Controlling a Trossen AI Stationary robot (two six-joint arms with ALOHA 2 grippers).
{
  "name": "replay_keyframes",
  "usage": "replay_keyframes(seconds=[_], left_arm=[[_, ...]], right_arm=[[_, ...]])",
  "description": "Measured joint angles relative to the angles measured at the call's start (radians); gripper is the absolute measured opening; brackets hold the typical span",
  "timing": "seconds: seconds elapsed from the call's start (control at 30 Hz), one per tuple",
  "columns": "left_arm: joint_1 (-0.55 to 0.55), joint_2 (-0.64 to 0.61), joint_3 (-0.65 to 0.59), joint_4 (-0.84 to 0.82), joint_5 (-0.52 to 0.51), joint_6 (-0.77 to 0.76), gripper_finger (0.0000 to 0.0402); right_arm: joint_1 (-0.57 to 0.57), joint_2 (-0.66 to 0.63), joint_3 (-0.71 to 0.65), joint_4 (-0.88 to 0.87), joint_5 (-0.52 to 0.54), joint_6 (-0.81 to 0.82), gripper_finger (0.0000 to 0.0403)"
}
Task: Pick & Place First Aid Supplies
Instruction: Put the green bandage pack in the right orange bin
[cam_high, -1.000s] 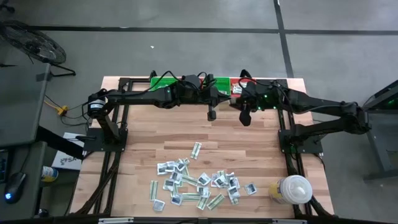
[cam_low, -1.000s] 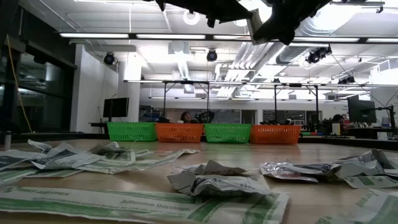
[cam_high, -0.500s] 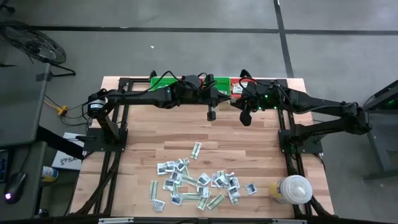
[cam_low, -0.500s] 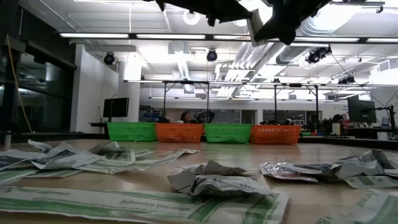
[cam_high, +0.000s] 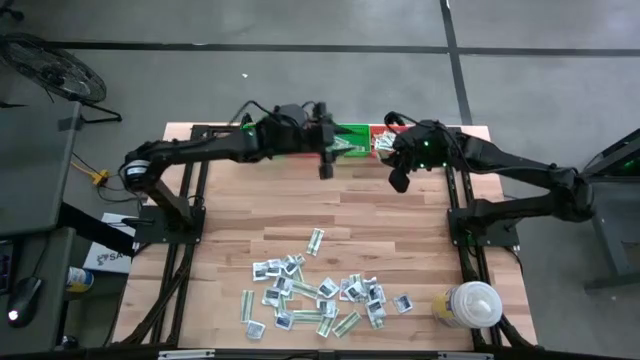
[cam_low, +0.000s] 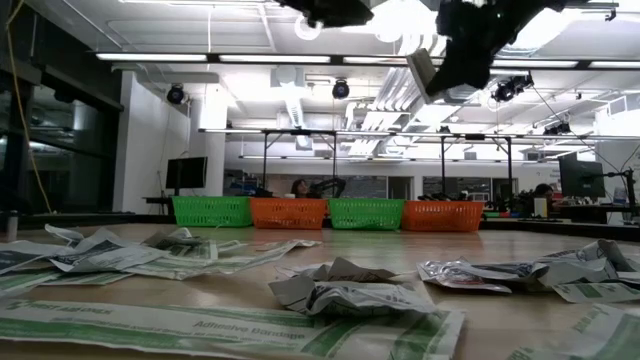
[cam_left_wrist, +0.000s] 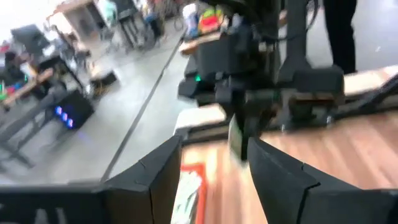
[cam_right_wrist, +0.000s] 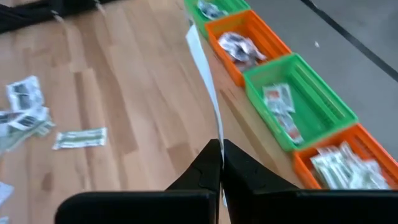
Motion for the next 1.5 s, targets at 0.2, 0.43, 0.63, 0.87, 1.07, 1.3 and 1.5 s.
replay_keyframes(seconds=[0.2, 0.43, 0.63, 0.87, 1.07, 1.3, 1.5], left_arm=[[0.071, -0.074, 0.002, -0.147, 0.019, 0.075, 0.0188], [0.172, -0.092, 0.001, -0.248, 0.090, 0.125, 0.0188], [0.281, -0.092, 0.001, -0.321, 0.218, 0.196, 0.0188], [0.429, -0.090, 0.000, -0.337, 0.395, 0.271, 0.0188], [0.532, -0.090, -0.098, -0.249, 0.521, 0.272, 0.0188], [0.571, -0.088, -0.268, -0.043, 0.689, 0.169, 0.0188], [0.540, -0.088, -0.412, 0.129, 0.794, 0.090, 0.0188]], right_arm=[[-0.125, 0.066, 0.056, -0.106, -0.017, -0.087, 0.0000], [-0.249, 0.294, 0.261, -0.287, 0.031, -0.253, 0.0000], [-0.343, 0.500, 0.436, -0.474, 0.107, -0.382, 0.0000], [-0.409, 0.699, 0.603, -0.641, 0.138, -0.454, 0.0000], [-0.429, 0.819, 0.649, -0.716, 0.119, -0.462, 0.0000], [-0.429, 0.883, 0.649, -0.716, 0.118, -0.463, 0.0000], [-0.434, 0.886, 0.649, -0.714, 0.141, -0.463, 0.0000]])
